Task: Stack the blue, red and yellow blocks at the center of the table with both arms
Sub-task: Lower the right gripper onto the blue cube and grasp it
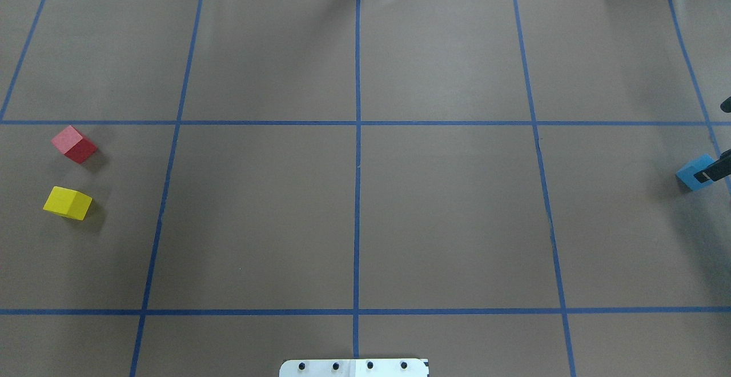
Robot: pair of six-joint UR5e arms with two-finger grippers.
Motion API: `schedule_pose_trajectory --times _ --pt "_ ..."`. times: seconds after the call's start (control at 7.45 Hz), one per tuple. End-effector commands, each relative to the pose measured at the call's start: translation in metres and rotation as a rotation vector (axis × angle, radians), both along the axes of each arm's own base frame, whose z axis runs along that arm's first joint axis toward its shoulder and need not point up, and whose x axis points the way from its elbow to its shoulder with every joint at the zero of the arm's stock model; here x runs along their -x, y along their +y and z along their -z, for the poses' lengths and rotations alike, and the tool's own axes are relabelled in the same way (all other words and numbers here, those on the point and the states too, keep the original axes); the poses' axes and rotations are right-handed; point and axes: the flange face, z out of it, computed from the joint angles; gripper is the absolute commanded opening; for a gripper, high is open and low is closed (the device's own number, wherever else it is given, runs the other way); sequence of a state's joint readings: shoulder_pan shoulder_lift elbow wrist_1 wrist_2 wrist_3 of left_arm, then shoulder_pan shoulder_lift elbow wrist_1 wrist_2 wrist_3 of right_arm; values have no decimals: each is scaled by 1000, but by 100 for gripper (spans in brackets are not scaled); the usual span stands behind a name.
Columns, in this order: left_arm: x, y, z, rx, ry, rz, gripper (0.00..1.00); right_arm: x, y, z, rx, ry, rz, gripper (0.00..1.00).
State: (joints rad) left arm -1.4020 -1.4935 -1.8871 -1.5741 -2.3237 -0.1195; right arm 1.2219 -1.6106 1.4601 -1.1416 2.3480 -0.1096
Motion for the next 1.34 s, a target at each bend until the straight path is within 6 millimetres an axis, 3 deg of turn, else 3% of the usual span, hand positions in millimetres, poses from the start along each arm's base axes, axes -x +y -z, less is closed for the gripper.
schedule_pose_trajectory --times 0.0,0.27,0.4,0.54,0.67,0.81,0.94,1.07,1.21 --pt "0 -1 1 -1 0 0 100 11 -1 -1 -1 10 18 97" --pt "0 -2 3 0 1 4 100 11 0 -7 3 22 18 71" --pt "0 -2 4 13 3 19 100 9 -1 -8 -1 33 13 50" --pt "-1 -2 3 15 4 19 100 8 -2 -9 -7 50 9 12" --pt "-1 -3 4 12 5 19 100 9 -5 -6 -13 51 7 0" --pt "-1 -3 5 11 5 19 100 13 -13 4 -19 44 3 0" --pt "-1 -2 4 14 13 17 100 18 -28 27 -3 30 -22 0" --pt "-3 -1 4 25 46 7 100 29 -48 79 81 14 -129 0" --pt "-5 0 3 33 64 1 100 57 -51 127 153 -34 -191 0"
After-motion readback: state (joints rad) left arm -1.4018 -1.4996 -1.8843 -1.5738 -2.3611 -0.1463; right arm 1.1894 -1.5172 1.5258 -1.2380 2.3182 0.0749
